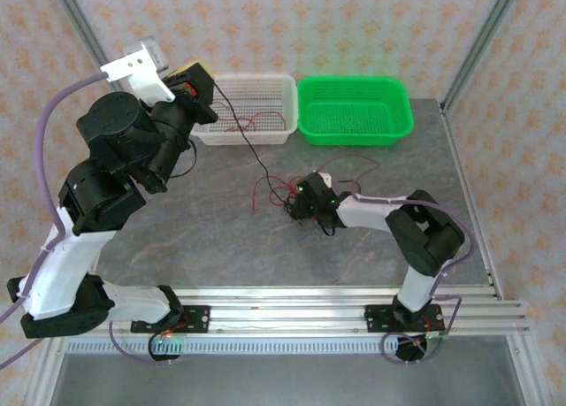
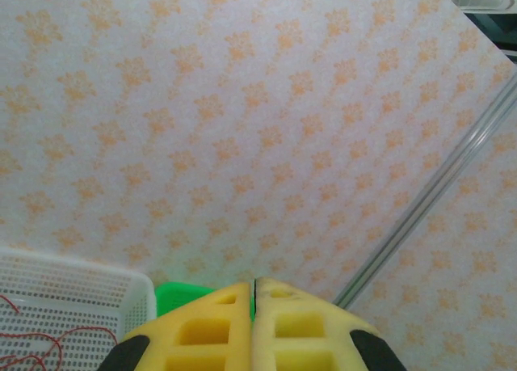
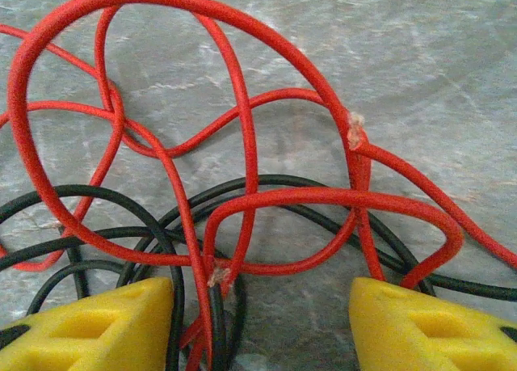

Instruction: Untangle the cables

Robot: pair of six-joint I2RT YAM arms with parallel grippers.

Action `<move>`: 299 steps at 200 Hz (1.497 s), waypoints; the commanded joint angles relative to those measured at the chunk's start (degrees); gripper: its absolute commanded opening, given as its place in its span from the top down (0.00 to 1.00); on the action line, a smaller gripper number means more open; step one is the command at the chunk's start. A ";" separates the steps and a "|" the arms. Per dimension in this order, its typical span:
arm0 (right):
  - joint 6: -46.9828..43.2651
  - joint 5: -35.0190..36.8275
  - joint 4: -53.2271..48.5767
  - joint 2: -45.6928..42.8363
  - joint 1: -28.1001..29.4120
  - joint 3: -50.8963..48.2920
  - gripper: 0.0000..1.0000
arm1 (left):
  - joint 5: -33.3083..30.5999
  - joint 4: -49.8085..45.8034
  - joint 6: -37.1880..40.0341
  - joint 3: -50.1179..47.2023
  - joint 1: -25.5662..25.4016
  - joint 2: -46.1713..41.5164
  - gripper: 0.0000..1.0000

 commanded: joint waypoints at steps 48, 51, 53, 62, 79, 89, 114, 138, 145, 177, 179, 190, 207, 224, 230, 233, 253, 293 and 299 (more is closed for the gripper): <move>-0.35 5.91 -7.45 -3.53 -1.97 -3.45 0.39 | -3.68 1.05 4.69 5.32 -0.27 0.45 1.00; -0.37 6.13 -7.54 -3.58 -2.06 -3.53 0.39 | -3.85 1.05 4.77 5.34 -0.27 0.32 1.00; -0.37 6.19 -7.59 -3.69 -2.09 -3.57 0.39 | -3.89 1.05 4.81 5.36 -0.27 0.28 1.00; -0.40 6.60 -7.82 -4.19 -2.35 -3.92 0.39 | -4.42 1.05 5.07 5.37 -0.24 0.03 1.00; -0.45 6.91 -8.03 -5.05 -2.80 -4.54 0.39 | -5.01 1.03 5.33 5.22 -0.27 -0.34 1.00; -0.59 6.82 -8.07 -5.65 -2.90 -4.68 0.39 | -5.14 1.05 5.35 4.98 -0.27 -0.31 1.00; -1.34 6.09 -9.47 -8.32 -2.90 -3.88 0.39 | -4.87 1.64 5.17 3.47 -0.27 -0.34 1.00; -3.12 5.72 -12.21 -14.40 -2.90 -2.20 0.38 | -4.55 1.73 4.73 1.77 -0.27 0.12 1.00; -4.08 5.36 -12.92 -16.77 -2.82 -1.78 0.38 | -4.50 1.80 4.58 1.11 -0.27 0.21 1.00; -11.12 1.77 -14.96 -29.57 -2.48 0.03 0.35 | -4.61 3.39 3.73 -3.69 -0.09 -0.26 1.00; -11.74 1.43 -14.93 -30.40 -2.47 0.15 0.34 | -4.55 3.51 3.67 -3.97 -0.02 -0.26 1.00; -15.44 -1.11 -14.84 -35.06 -2.07 0.99 0.33 | -3.94 4.05 3.13 -5.33 0.23 -0.10 1.00; -22.21 -6.46 -13.70 -41.01 -1.29 2.57 0.32 | -2.25 4.47 2.21 -6.37 0.61 0.89 1.00; -29.55 -11.76 -11.22 -45.42 0.17 3.87 0.31 | 0.08 4.86 1.35 -7.13 0.81 2.28 1.00; -32.14 -13.74 -10.66 -46.49 0.77 4.70 0.31 | 1.03 4.95 1.03 -7.34 0.96 2.81 1.00; -33.33 -14.72 -10.23 -46.88 0.99 5.16 0.31 | 1.54 5.07 0.94 -7.37 0.89 3.17 1.00; -40.76 -21.69 -7.71 -47.42 2.64 8.61 0.30 | 4.93 5.14 0.17 -7.23 1.13 5.32 1.00; -50.96 -25.39 -4.48 -40.40 4.70 18.59 0.30 | 11.36 2.44 -0.54 -3.17 1.08 10.36 1.00; -51.74 -24.61 -4.53 -38.56 4.81 20.51 0.30 | 12.09 1.88 -0.58 -2.56 1.14 10.97 1.00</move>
